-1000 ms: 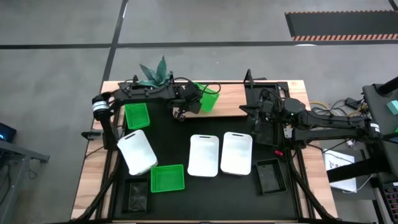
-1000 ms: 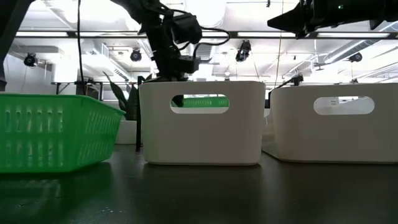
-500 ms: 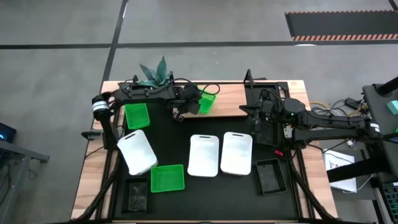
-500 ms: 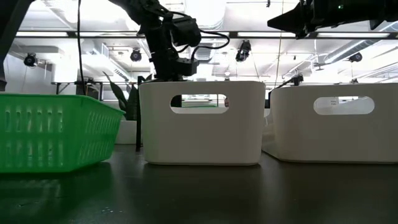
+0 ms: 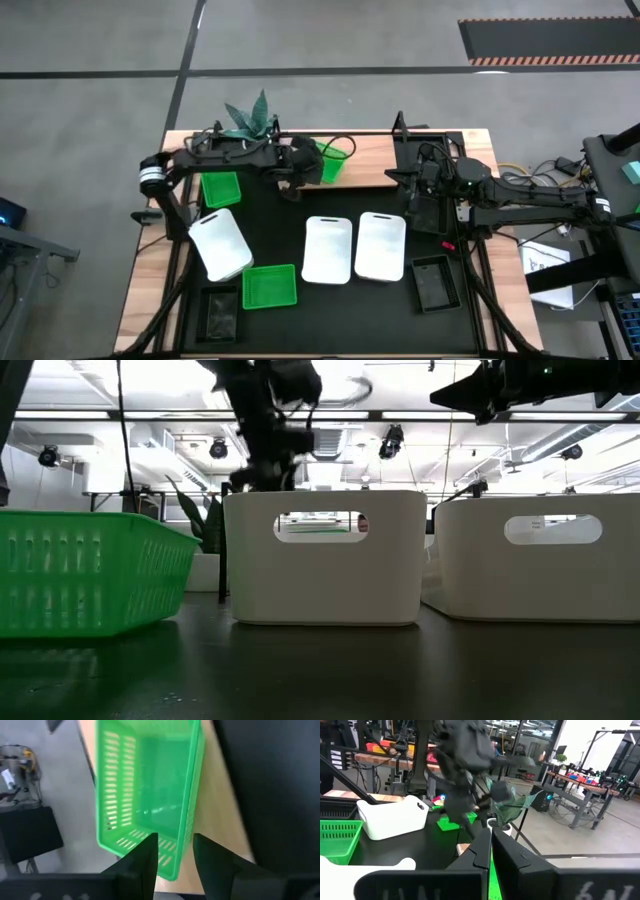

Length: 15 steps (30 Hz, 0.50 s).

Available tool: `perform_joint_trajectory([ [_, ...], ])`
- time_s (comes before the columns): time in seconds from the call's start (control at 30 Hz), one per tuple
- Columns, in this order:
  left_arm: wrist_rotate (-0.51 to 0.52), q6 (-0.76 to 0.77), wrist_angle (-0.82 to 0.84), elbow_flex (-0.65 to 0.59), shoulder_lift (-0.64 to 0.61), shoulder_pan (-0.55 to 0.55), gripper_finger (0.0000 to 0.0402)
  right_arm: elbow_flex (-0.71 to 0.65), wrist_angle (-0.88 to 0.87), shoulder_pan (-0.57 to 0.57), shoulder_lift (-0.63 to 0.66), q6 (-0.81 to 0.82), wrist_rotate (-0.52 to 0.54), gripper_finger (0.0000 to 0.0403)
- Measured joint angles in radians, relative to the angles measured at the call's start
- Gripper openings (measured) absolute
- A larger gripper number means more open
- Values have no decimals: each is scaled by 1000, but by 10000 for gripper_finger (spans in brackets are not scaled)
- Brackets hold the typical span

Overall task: Stack baskets on shelf by color
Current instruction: Put the middle green bin on the shelf

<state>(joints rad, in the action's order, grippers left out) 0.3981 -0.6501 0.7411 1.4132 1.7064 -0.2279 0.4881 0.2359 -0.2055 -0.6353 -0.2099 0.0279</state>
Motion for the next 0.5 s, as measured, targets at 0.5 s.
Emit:
perform_joint_trajectory([
  [0.5,0,823,-722,-21,13,111,107,0,-3,0,-2,-27,0,9],
])
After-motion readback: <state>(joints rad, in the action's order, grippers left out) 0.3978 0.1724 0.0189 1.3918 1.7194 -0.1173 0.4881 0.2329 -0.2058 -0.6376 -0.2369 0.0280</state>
